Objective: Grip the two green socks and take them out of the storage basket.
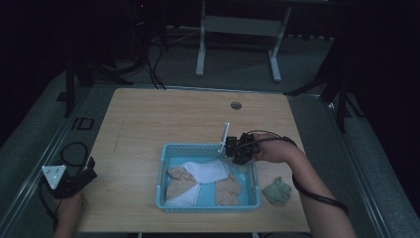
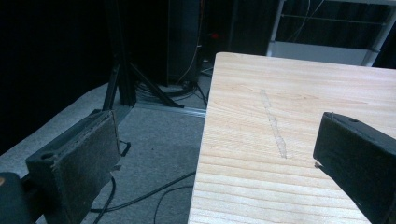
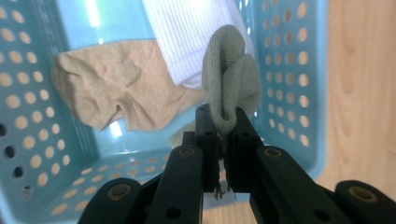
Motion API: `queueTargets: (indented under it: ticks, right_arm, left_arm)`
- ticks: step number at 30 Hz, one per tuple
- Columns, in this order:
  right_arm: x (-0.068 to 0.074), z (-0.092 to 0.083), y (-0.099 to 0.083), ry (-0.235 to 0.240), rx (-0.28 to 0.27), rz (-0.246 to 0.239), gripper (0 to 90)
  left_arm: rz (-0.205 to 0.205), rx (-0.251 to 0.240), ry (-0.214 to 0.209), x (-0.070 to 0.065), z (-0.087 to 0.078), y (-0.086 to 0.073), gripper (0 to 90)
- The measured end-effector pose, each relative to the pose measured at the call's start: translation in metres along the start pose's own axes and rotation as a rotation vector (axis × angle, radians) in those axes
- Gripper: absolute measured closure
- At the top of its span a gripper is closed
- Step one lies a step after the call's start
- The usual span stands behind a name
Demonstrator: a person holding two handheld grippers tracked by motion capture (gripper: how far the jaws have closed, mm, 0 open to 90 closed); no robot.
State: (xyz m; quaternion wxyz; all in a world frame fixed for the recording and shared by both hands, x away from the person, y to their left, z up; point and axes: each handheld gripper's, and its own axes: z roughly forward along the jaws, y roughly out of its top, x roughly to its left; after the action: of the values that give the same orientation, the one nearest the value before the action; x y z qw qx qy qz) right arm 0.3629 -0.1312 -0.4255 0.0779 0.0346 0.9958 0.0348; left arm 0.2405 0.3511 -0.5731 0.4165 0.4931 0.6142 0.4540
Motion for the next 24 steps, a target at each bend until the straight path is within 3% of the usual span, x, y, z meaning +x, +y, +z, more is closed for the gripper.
queueTargets:
  ticks: [9,17,24]
  right_arm:
    - [0.002,-0.043,-0.005,-0.066,-0.051,0.005,85.2]
    - [0.000,-0.064,-0.022,-0.063,-0.081,0.032,85.3]
    - [-0.003,-0.080,-0.042,-0.087,-0.092,0.073,85.3]
  left_arm:
    - [-0.004,-0.001,0.000,0.000,0.000,0.000,0.7]
    - [-0.001,0.000,0.001,0.000,0.000,0.000,0.7]
    - [0.001,0.001,0.002,0.000,0.000,0.000,0.7]
